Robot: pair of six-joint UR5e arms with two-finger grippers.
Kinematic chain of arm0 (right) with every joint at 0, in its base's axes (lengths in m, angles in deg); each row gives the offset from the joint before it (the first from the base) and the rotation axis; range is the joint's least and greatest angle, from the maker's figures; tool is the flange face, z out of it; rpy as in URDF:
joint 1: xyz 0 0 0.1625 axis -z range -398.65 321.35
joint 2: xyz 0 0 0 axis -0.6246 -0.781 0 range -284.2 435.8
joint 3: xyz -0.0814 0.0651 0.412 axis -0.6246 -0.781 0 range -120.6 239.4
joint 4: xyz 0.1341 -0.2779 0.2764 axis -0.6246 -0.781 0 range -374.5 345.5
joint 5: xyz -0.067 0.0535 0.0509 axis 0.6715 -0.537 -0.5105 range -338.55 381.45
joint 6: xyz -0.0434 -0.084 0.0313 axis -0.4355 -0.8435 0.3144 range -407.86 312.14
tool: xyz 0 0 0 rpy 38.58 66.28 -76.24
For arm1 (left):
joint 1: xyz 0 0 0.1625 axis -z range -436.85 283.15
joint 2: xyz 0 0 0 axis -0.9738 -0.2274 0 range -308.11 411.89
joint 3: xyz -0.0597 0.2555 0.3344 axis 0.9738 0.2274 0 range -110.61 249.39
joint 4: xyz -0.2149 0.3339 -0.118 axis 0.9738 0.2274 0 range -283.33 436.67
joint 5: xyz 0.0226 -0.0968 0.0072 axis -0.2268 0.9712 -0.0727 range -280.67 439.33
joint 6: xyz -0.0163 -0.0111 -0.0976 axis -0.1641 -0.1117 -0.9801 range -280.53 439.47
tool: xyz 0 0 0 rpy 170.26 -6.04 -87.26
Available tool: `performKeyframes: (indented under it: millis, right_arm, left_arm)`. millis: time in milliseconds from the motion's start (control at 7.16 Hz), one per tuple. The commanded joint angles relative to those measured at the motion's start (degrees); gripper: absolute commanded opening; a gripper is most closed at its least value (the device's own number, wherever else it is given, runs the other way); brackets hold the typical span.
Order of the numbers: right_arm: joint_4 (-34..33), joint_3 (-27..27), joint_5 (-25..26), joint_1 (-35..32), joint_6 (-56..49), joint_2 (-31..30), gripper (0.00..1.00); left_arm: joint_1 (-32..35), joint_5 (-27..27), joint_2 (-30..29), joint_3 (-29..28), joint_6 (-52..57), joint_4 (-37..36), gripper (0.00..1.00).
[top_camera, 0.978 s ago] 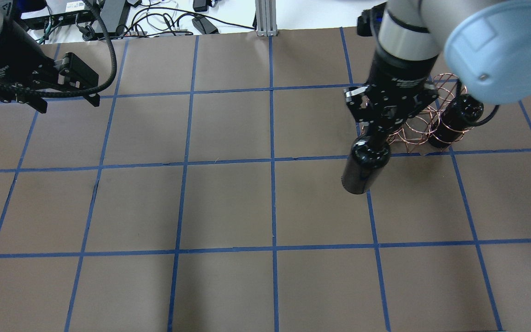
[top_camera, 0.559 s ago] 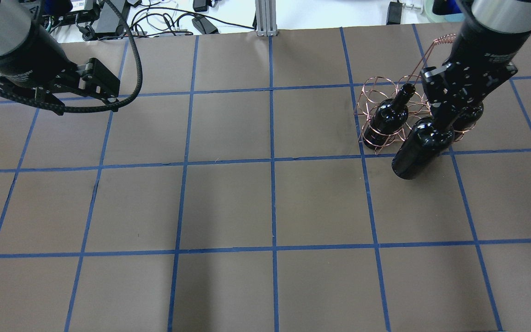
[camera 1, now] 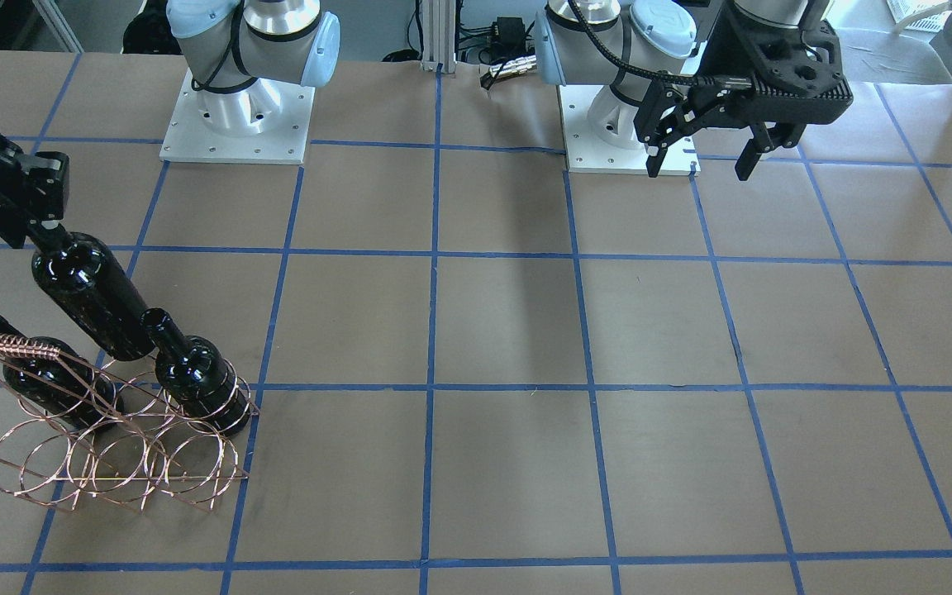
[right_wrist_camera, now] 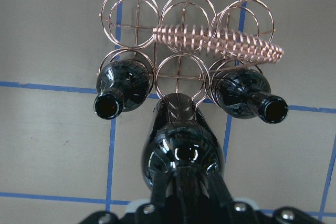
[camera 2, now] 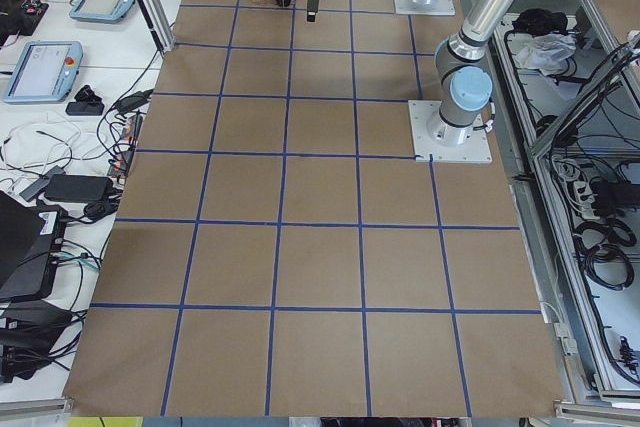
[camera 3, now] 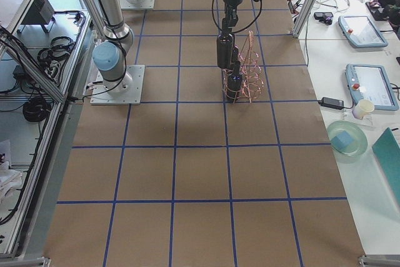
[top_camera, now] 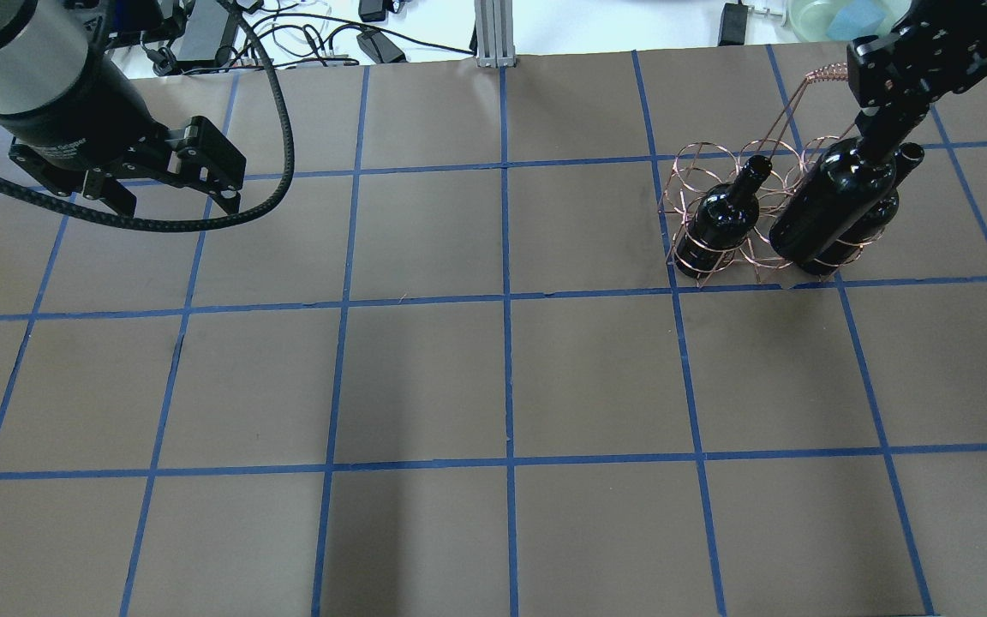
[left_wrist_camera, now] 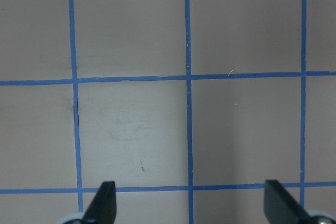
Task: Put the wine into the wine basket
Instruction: 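Lower the bottle into the empty rack slot between the two bottles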
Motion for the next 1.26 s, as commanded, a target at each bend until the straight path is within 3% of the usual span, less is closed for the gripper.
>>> performKeyframes:
  millis: [0, 838, 1117]
  right_arm:
    - [-3.8, -1.2, -0.1, 0.1, -1.4, 3.3, 0.06]
    - [-6.0, -0.5, -0.5, 0.2, -5.5, 7.9, 0.06]
    - [-10.0, 1.0, -0.6, 0.1, -5.3, 10.5, 0.08]
  left_arm:
    - [0.0, 0.2, 0.0, 0.0, 0.2, -0.1, 1.00]
    - [0.0, -0.4, 0.2, 0.0, 0.2, 0.1, 1.00]
    - [0.0, -0.2, 0.2, 0.0, 0.2, 0.1, 1.00]
